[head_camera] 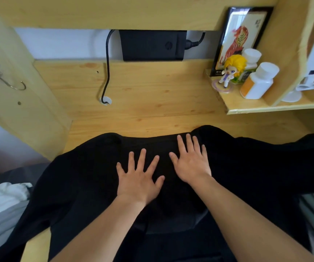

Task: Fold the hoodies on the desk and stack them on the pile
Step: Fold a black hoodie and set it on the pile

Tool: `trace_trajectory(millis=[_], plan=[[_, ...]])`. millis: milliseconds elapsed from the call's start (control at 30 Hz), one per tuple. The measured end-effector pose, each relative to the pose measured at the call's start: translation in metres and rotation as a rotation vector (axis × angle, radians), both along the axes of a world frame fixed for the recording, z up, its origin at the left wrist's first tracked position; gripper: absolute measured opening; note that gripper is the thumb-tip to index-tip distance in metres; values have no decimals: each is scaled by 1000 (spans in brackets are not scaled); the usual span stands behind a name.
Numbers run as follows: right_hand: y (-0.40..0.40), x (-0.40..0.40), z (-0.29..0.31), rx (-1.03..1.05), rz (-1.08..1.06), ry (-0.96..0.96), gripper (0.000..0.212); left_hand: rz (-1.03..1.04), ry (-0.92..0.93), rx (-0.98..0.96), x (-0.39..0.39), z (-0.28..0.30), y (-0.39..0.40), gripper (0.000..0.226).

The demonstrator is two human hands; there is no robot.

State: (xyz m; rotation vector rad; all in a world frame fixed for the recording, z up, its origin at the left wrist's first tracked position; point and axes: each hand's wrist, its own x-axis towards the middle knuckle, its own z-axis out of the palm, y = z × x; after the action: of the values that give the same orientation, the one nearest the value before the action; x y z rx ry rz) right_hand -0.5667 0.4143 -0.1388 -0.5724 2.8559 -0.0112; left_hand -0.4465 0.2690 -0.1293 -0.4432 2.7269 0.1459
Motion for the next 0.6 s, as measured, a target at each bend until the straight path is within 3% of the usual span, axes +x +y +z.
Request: trace_trajectory(millis=[67,133,200,233,300,400,533,600], plan=[[-1,-6,2,-23,50,-56,73,0,34,57,4,3,-4,73],[2,-4,13,-189,27,-118,76,115,248,170,19,9,-8,73],[15,3,28,-458,-123,1,72,411,469,274,40,18,-13,72],[26,10,37,-518,-225,124,67,595,486,377,48,22,-17,72],[49,23,51,-476,-453,86,63,953,369,703,50,28,-27,69],[67,42,56,-254,-626,-367,63,1102,220,893,41,40,-42,52],[73,41,48,-719,-776,-501,30,1124,131,1330,38,64,-54,23],[76,35,52,-917,-861,-540,15,1083,164,1426,40,69,-58,22]])
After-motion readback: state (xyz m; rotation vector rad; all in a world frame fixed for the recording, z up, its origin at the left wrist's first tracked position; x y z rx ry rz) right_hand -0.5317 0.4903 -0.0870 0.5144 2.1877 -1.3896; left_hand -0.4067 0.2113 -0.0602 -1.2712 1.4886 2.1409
